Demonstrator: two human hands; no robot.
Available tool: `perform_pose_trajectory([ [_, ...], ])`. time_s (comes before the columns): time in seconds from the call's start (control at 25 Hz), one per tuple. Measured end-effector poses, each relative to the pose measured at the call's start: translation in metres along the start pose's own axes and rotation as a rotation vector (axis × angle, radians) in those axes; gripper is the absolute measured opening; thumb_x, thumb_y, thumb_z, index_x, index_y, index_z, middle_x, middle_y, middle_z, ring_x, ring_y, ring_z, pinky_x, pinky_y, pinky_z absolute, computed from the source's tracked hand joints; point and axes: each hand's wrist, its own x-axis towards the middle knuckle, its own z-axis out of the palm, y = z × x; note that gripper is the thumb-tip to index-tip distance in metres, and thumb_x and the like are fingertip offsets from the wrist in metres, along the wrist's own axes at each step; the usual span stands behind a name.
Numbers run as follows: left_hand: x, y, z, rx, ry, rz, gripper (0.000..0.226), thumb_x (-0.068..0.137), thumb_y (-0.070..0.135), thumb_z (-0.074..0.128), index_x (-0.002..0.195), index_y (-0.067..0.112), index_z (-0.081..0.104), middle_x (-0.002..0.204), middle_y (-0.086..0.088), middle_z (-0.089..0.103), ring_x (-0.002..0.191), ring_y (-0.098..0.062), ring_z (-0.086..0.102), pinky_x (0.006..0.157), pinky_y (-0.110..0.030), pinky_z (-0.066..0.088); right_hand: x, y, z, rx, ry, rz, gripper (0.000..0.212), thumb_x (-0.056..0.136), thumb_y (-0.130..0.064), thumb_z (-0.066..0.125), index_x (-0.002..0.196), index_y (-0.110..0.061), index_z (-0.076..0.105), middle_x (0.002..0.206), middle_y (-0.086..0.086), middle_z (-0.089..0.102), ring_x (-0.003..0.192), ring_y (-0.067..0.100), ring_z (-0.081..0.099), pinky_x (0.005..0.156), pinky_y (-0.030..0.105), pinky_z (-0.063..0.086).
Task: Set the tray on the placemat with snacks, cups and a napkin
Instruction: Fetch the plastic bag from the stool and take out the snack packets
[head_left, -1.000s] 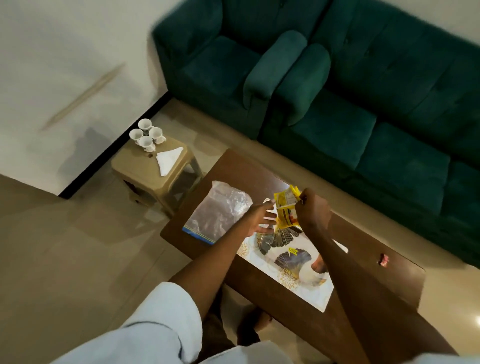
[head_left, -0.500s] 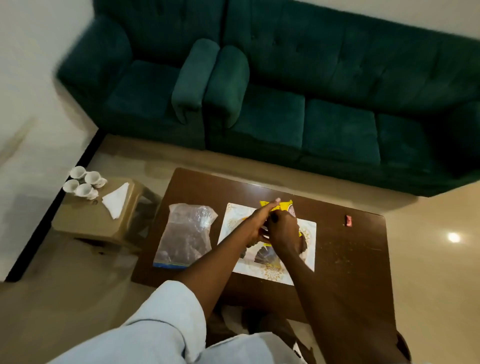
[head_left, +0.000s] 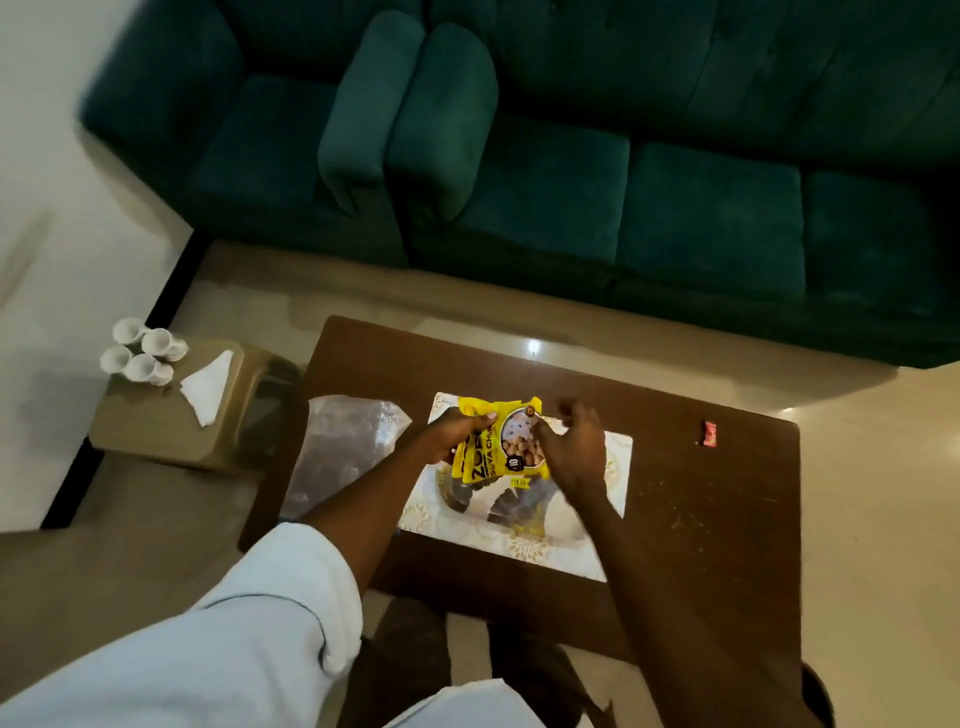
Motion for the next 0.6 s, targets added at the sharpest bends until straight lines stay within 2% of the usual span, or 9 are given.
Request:
perform_pose_trajectory([
  [0.08,0.029,-0.014,-0.007,0.015,-0.024,-0.008,0.051,0.1,0.043,0.064,0.136,0.007,0.064,0.13,-0.019,0.071,0.122,-0.038,0.068,0.1,-0.049,0.054,0.026,0.023,0.021,0.278,-0.255,0.288,0.061,0.091,-0.031,0.078,0.14,-0.003,0.054,0.138,0.013,0.061,0.121,0.03,0.063,0.099,0.042,0.054],
  [0.16,0.062,-0.034,-0.009,-0.037,-0.039,-0.025,0.049,0.098,0.042,0.067,0.133,0.007,0.067,0.126,-0.018,0.073,0.119,-0.037,0.07,0.097,-0.049,0.057,0.038,0.045,0.05,0.583,-0.539,0.496,0.048,0.098,-0.027,0.069,0.136,0.0,0.058,0.133,0.023,0.067,0.118,0.037,0.069,0.1,0.046,0.057],
  [0.2,0.079,-0.044,-0.009,-0.089,-0.021,-0.022,0.047,0.097,0.04,0.069,0.131,0.007,0.068,0.124,-0.017,0.074,0.116,-0.035,0.071,0.097,-0.049,0.058,0.043,0.056,0.067,0.648,-0.586,0.535,0.041,0.101,-0.024,0.065,0.134,0.0,0.062,0.128,0.024,0.07,0.117,0.041,0.069,0.101,0.05,0.057],
  [0.36,0.123,-0.089,0.002,-0.34,0.115,0.079,0.039,0.093,0.027,0.077,0.125,0.006,0.073,0.117,-0.012,0.078,0.098,-0.02,0.078,0.089,-0.038,0.06,0.042,0.088,0.125,0.687,-0.412,0.531,0.036,0.103,-0.015,0.061,0.135,0.002,0.061,0.127,0.025,0.07,0.117,0.043,0.068,0.099,0.056,0.056],
  [0.52,0.147,-0.13,0.008,-0.317,0.138,0.142,0.043,0.093,0.016,0.077,0.133,0.004,0.065,0.125,-0.015,0.075,0.108,-0.025,0.075,0.091,-0.038,0.062,0.033,0.118,0.163,0.604,-0.304,0.563,0.042,0.099,-0.018,0.068,0.134,0.003,0.059,0.127,0.024,0.069,0.116,0.041,0.069,0.098,0.055,0.058],
  [0.6,0.158,-0.136,0.008,-0.28,0.172,0.166,0.045,0.091,0.016,0.079,0.131,0.003,0.064,0.124,-0.015,0.075,0.102,-0.02,0.075,0.082,-0.031,0.062,0.032,0.129,0.17,0.529,-0.225,0.538,0.043,0.098,-0.023,0.071,0.133,-0.001,0.06,0.125,0.019,0.07,0.115,0.035,0.07,0.097,0.053,0.059],
])
